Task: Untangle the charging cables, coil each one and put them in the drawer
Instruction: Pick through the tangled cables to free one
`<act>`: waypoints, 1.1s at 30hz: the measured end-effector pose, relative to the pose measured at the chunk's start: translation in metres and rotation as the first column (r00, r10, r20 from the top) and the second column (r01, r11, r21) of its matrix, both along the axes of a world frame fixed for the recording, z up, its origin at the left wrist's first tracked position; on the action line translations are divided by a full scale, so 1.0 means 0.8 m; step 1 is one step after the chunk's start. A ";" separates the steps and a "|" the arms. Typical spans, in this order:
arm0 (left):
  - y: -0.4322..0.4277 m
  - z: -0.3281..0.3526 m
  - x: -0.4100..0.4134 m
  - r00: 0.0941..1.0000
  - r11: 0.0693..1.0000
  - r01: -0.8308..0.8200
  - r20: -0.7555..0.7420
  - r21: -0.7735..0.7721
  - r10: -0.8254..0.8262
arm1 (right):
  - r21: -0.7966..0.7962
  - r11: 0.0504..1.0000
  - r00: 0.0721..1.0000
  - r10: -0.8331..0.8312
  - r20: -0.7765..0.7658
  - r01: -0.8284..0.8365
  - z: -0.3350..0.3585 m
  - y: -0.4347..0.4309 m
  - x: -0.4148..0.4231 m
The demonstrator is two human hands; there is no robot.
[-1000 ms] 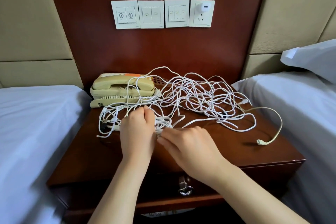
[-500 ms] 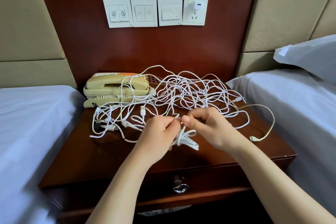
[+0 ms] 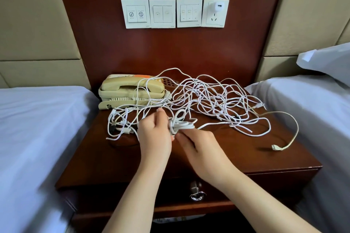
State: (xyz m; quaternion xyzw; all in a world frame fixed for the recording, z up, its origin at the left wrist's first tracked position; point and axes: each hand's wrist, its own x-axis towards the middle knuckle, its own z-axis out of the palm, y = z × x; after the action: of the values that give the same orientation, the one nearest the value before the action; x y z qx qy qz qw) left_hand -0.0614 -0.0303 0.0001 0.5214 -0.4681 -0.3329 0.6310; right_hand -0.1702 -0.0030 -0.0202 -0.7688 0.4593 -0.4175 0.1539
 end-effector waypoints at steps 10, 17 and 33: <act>0.003 0.001 -0.002 0.929 0.944 -0.167 0.276 -0.284 0.247 | -0.291 0.937 0.958 -0.243 -0.150 0.193 0.007 0.007 0.000; 0.009 0.002 -0.008 0.962 0.967 0.251 0.121 -0.036 -0.245 | -0.204 0.958 0.977 -0.213 -0.028 0.203 0.018 0.007 -0.017; -0.002 -0.009 -0.019 0.986 0.982 0.167 -0.023 0.085 -0.165 | -0.455 0.884 0.986 -0.157 -0.063 0.111 0.024 0.007 -0.023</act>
State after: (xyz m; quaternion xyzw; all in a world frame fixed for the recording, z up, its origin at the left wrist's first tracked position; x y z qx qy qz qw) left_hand -0.0769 -0.0322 -0.0071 0.5048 -0.4900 -0.4086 0.5815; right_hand -0.1882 0.0029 -0.0013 -0.7694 0.4094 -0.4837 -0.0799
